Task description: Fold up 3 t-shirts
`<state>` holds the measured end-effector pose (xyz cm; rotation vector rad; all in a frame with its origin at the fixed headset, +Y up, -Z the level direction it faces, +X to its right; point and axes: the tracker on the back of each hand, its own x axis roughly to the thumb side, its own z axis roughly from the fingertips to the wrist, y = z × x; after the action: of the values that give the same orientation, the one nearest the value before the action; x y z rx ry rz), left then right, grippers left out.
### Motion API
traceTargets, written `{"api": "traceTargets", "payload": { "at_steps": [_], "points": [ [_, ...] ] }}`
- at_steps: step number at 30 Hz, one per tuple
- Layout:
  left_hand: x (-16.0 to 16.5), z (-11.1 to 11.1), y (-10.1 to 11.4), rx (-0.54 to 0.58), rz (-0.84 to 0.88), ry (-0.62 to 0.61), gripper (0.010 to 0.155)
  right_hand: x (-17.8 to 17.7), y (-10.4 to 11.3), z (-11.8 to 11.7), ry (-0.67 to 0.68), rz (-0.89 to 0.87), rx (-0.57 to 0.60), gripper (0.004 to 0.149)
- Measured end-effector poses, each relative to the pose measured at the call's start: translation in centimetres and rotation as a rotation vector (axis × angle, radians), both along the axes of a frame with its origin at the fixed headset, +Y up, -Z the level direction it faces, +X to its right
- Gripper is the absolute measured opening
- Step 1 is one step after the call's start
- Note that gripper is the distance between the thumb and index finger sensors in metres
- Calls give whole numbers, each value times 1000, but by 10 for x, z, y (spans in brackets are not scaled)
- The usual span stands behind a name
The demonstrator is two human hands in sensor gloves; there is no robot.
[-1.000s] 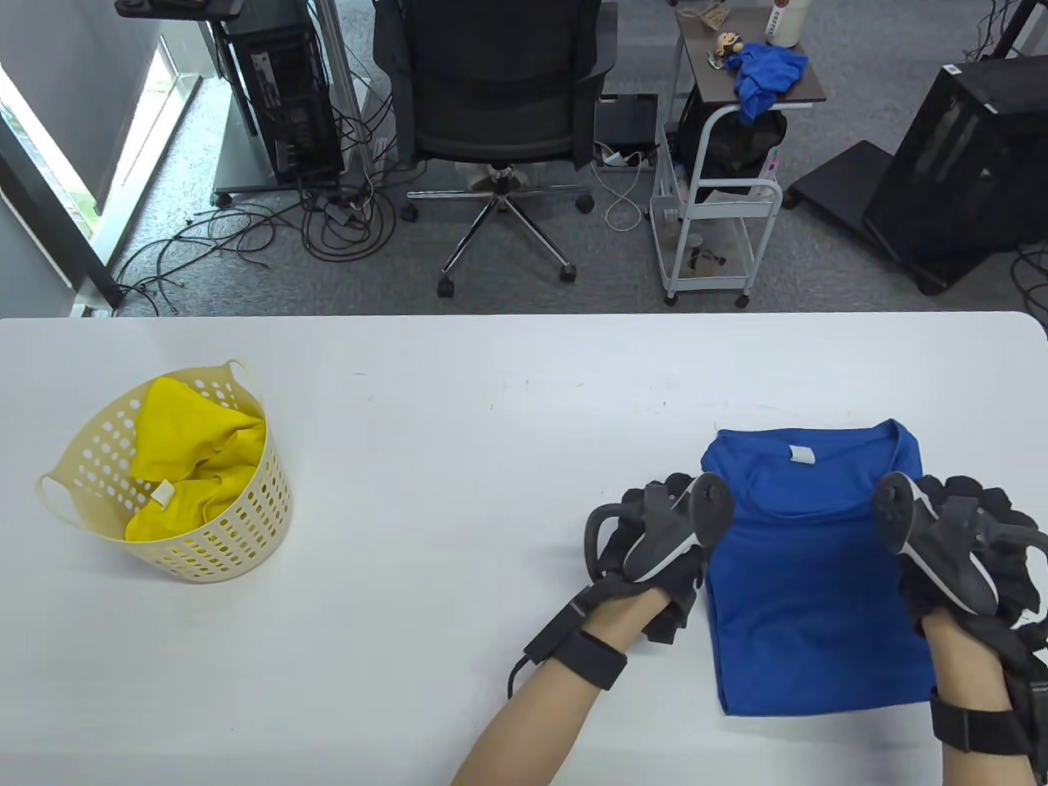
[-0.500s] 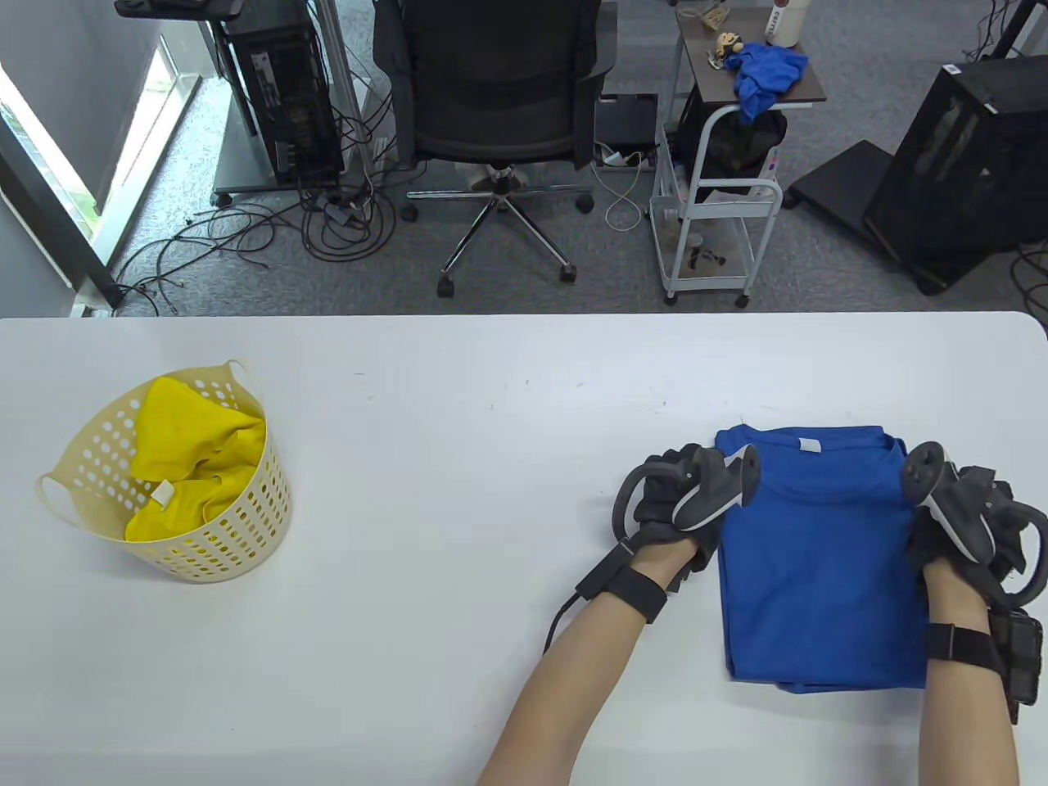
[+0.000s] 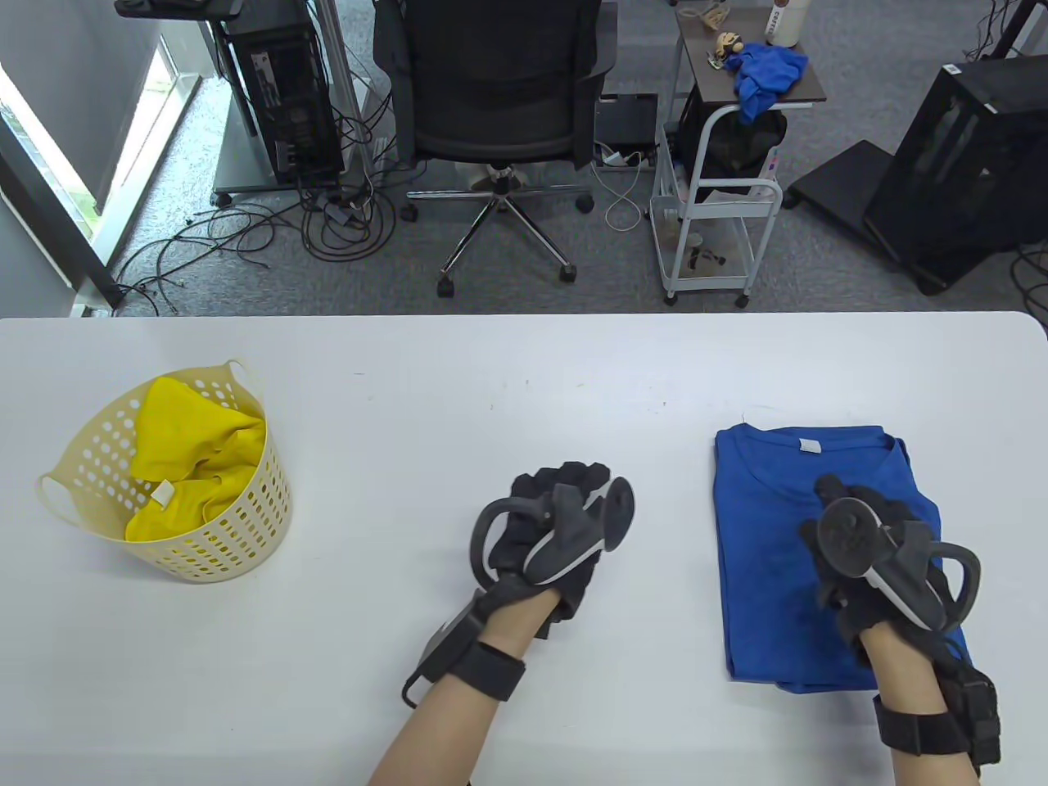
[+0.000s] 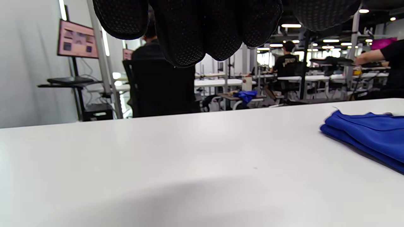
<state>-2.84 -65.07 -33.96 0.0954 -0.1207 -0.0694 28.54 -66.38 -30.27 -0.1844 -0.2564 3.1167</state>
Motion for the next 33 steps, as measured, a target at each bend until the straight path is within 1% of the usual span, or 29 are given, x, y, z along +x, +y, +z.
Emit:
{"api": "traceTargets", "payload": {
  "at_steps": [2, 4, 5, 6, 7, 9, 11, 12, 14, 16, 17, 21, 23, 24, 25, 27, 28, 29, 31, 33],
  "points": [
    [-31, 9, 10, 27, -12, 43, 62, -12, -3, 6, 60, -34, -10, 65],
    [-70, 17, 20, 61, -33, 108, 62, -19, -9, 11, 109, -56, 8, 66],
    [-83, 19, 24, 71, -39, 133, 62, -21, -13, 13, 122, -62, 12, 66],
    [-102, 21, 31, 83, -45, 170, 62, -22, -18, 13, 132, -66, -3, 66],
    [-115, 22, 36, 90, -44, 193, 62, -22, -21, 13, 137, -61, -23, 66],
    [-152, 24, 53, 109, 16, 263, 61, -18, -26, 12, 128, -33, -54, 67],
    [-179, 24, 68, 125, 79, 312, 60, -13, -29, 11, 117, -41, -48, 66],
    [-194, 22, 76, 136, 76, 341, 58, -11, -30, 11, 114, -54, -55, 66],
    [-217, 17, 88, 140, 22, 408, 52, -4, -30, 11, 120, -90, -83, 66],
    [-239, 8, 95, 90, -77, 482, 49, 3, -27, 13, 135, -141, -76, 65],
    [-252, 3, 96, 76, -113, 527, 50, 7, -25, 15, 140, -169, -65, 65],
    [-287, -22, 95, 17, -142, 630, 51, 18, -22, 18, 137, -211, -39, 65],
    [-300, -35, 94, 49, -132, 689, 51, 23, -21, 18, 133, -226, -50, 65],
    [-304, -41, 92, 31, -136, 693, 52, 24, -21, 18, 132, -235, -50, 65],
    [-308, -49, 89, -13, -153, 706, 52, 26, -20, 19, 136, -253, -44, 65],
    [-312, -63, 81, -141, -224, 714, 56, 28, -20, 20, 141, -289, -38, 65],
    [-313, -72, 75, -221, -287, 721, 58, 29, -21, 20, 146, -302, -41, 65],
    [-315, -78, 71, -265, -343, 728, 59, 29, -22, 19, 147, -306, -49, 65],
    [-319, -87, 67, -299, -381, 712, 61, 28, -25, 19, 145, -291, -73, 65],
    [-324, -93, 65, -309, -355, 745, 62, 28, -29, 18, 149, -277, -110, 65]
  ]
}}
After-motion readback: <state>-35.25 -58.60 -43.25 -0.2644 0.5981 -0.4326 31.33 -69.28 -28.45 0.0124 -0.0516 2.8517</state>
